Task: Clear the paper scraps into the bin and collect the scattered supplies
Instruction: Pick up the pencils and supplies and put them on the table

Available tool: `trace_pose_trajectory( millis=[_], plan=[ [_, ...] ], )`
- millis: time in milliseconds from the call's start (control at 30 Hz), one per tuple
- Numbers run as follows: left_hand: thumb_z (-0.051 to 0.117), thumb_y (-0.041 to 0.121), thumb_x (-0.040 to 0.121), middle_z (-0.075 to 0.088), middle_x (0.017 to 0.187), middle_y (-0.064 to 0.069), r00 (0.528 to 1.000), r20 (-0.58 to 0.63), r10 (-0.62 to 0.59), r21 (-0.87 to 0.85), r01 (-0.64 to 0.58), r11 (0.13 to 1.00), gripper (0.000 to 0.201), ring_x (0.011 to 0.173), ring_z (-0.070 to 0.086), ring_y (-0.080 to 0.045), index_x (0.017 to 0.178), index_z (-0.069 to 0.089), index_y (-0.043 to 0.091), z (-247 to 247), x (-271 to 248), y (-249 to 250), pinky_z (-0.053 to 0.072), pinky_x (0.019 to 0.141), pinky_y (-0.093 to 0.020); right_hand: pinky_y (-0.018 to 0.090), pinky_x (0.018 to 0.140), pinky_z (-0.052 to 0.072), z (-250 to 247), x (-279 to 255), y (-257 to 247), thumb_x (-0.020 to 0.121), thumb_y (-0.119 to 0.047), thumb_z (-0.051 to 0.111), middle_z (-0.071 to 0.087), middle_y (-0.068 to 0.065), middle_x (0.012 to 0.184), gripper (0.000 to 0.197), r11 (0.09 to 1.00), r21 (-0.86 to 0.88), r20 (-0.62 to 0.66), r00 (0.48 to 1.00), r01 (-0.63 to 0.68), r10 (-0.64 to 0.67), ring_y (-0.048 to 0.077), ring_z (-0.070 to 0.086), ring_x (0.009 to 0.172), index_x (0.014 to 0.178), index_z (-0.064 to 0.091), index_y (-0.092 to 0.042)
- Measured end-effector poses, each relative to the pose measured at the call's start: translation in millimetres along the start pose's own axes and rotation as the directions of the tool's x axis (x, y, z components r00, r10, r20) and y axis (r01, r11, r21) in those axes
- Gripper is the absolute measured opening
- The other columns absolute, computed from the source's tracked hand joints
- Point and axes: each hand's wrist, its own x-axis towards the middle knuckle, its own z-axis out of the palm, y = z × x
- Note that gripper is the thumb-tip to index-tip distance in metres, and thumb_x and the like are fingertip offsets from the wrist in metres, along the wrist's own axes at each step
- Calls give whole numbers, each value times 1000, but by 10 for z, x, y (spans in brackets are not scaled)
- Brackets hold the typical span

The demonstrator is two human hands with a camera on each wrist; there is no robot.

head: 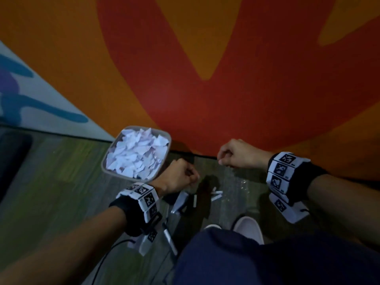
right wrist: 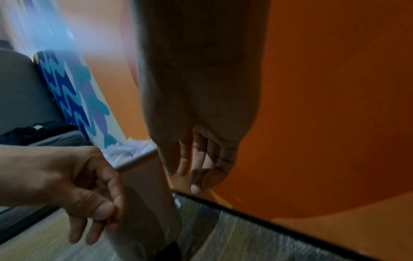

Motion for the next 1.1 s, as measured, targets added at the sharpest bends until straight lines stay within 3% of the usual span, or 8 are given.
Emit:
trace_pose_trajectory(
  millis=[300,467,567,633,700,800,933,1100],
  plan=[
    [64,18,87,68,76,-2,979,-44,-198,58,200,978,14,75,63,-10,82,75,10,606,-61,-1081,36,63,-18,30,67,53,1014,754,305,91,-22,69,71,0,78,8,999,-5,229,972,-42,42,14,66,73,94,73,-15],
    [63,19,83,72,86,-13,951,-55,-305,59,308,950,12,84,69,-31,85,73,14,918,35,-1436,40,65,-27,15,59,47,1336,922,628,88,-14,65,73,5,79,8,998,-20,274,960,-60,63,11,64,67,90,73,-14],
    [70,28,86,72,91,-11,953,-116,-280,63,288,955,13,85,69,-29,93,72,17,1062,104,-1502,41,66,-28,27,83,53,1497,924,842,89,-12,63,69,4,102,16,997,59,235,971,-59,44,19,65,94,101,71,-18],
    [64,36,87,71,93,-9,958,-149,-246,67,258,964,19,85,69,-29,96,70,21,1146,163,-1527,50,69,-34,32,89,54,1606,964,883,89,-9,65,68,4,98,14,996,57,236,971,-63,48,19,65,95,102,71,-12],
    [58,36,88,69,99,-9,961,-154,-229,87,244,966,23,90,68,-31,103,69,22,1203,215,-1505,54,75,-43,35,86,56,1715,1048,859,88,-6,66,66,2,83,10,993,46,238,967,-105,92,18,65,85,96,71,-9],
    [60,29,92,64,108,-13,955,-169,-245,137,269,953,27,98,63,-35,115,60,15,1258,292,-1454,53,79,-48,21,67,50,1858,1110,824,93,-4,61,62,2,85,13,994,71,235,970,-83,64,14,57,76,102,68,-9],
    [71,26,85,61,116,-12,948,-145,-284,173,307,936,49,108,58,-36,126,48,13,1318,382,-1470,51,85,-49,32,79,49,2054,1167,737,91,-12,67,64,6,111,35,999,3,252,967,-35,33,22,60,100,125,62,-18],
    [71,26,85,58,123,-13,934,-117,-339,209,357,911,65,114,56,-36,138,37,15,1382,414,-1512,50,89,-49,38,92,45,2268,1251,796,88,1,58,55,10,131,59,995,-84,285,958,50,-24,30,51,124,141,51,-23]
  ],
)
